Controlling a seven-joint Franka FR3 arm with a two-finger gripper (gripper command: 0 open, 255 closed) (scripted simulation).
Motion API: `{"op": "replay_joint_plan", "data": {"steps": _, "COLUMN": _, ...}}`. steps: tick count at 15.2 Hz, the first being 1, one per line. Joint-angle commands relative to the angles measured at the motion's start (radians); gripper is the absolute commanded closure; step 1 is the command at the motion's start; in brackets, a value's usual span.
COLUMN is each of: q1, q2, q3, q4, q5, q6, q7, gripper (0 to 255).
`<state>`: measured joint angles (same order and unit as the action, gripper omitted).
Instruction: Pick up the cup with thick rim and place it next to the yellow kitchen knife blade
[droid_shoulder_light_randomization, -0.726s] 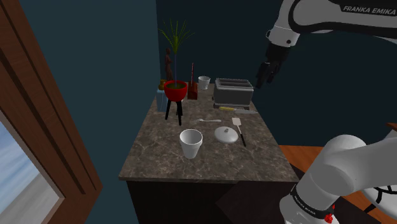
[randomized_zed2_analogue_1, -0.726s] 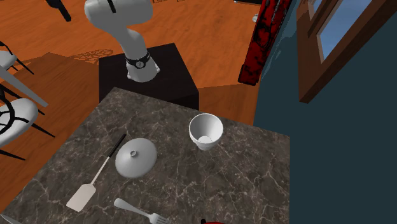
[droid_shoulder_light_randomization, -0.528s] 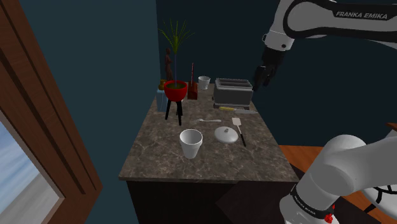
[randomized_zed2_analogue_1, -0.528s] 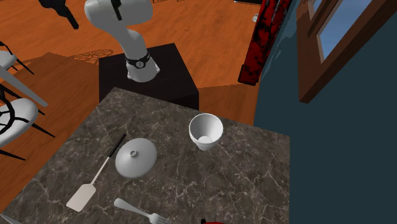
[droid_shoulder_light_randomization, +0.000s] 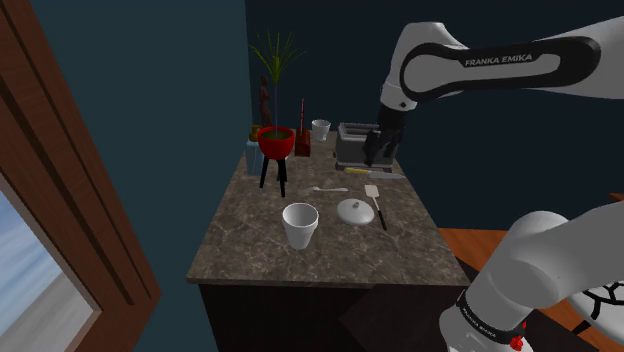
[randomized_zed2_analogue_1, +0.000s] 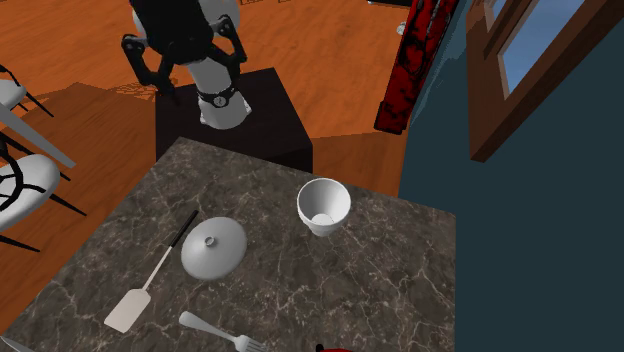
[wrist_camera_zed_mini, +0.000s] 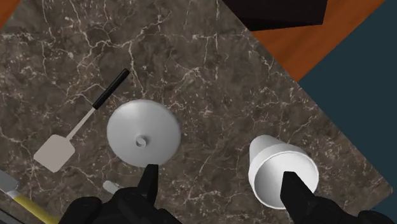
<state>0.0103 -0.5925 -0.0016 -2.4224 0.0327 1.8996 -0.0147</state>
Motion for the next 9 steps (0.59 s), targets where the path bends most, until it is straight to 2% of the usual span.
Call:
{"op": "replay_joint_plan", "data": {"steps": 1, "q1": 0.005, "q2": 0.042, "q3": 0.011, "q4": -0.023, "q5": 0.011, "q6": 0.065, "q7": 0.02, "gripper": 0}}
{"op": "replay_joint_plan", "data": {"steps": 9, "q1": 0.032, "q2": 0.288, "q3": 0.068, "q4": -0.029, "q5": 0.052, "q6": 0.311, "q7": 0.108, "gripper": 0}}
